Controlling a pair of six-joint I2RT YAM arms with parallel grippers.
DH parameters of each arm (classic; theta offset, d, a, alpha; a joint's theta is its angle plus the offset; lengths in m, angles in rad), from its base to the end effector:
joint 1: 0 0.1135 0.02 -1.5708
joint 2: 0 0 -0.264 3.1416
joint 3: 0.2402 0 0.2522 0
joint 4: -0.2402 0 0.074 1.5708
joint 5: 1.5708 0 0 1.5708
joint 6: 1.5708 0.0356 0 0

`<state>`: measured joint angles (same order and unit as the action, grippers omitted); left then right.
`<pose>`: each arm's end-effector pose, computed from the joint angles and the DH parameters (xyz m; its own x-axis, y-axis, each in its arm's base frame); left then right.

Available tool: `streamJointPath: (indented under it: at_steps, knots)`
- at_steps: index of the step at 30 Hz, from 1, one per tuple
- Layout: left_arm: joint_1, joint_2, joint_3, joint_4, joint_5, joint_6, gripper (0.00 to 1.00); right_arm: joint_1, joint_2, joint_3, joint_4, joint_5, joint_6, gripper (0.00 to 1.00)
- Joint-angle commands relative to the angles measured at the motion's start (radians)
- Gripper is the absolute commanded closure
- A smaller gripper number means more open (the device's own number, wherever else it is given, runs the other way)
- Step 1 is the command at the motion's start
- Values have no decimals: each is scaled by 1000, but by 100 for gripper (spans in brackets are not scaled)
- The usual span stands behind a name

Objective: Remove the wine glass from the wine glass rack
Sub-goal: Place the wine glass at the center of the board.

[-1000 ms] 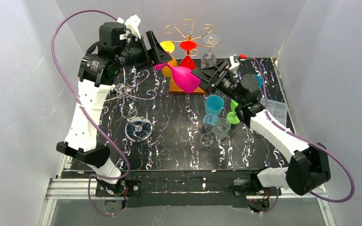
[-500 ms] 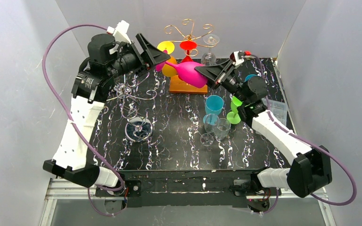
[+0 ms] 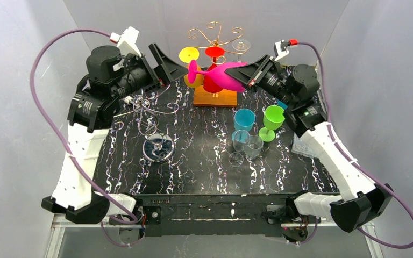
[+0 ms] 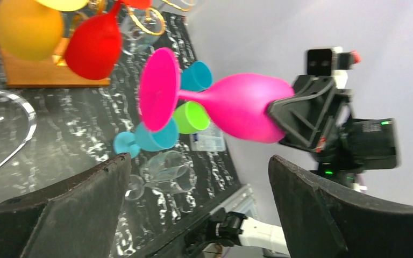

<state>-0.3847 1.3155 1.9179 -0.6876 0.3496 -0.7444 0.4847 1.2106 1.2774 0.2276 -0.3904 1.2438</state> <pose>0.2070 -0.0970 0.5480 -0.5112 -0.4798 -0.7131 0.4386 0.5679 -0.6965 0.2323 0.1376 0.4678 -0.6307 0.6576 -0.4119 -0.4850 0.0803 0.8708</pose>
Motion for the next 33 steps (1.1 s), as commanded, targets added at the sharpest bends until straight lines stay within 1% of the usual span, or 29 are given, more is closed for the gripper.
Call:
streamJointPath:
  at_steps: [1,4,8,12,17,21,26,29,33]
  knots:
    - [-2,-74,66,-188,-170,131,2,-3,-20,219,-406,88,-264,99]
    - [-2,-106,72,-235,-241,176,2,-3,32,383,-645,110,-379,99]
    - [-2,-146,51,-258,-266,208,2,-3,85,557,-922,208,-523,99]
    - [-2,-174,30,-268,-274,232,2,-3,110,698,-1139,371,-612,99]
    - [-2,-177,41,-277,-261,254,2,-3,111,775,-1355,629,-667,99]
    - [-2,-173,49,-279,-251,270,2,-3,74,776,-1474,757,-672,99]
    - [-2,-169,29,-274,-219,271,2,-3,25,730,-1588,837,-649,99]
    - [-2,-170,6,-261,-211,271,2,-3,-3,633,-1614,848,-635,99]
    - [-2,-148,3,-258,-176,276,2,-3,-25,453,-1592,834,-621,99]
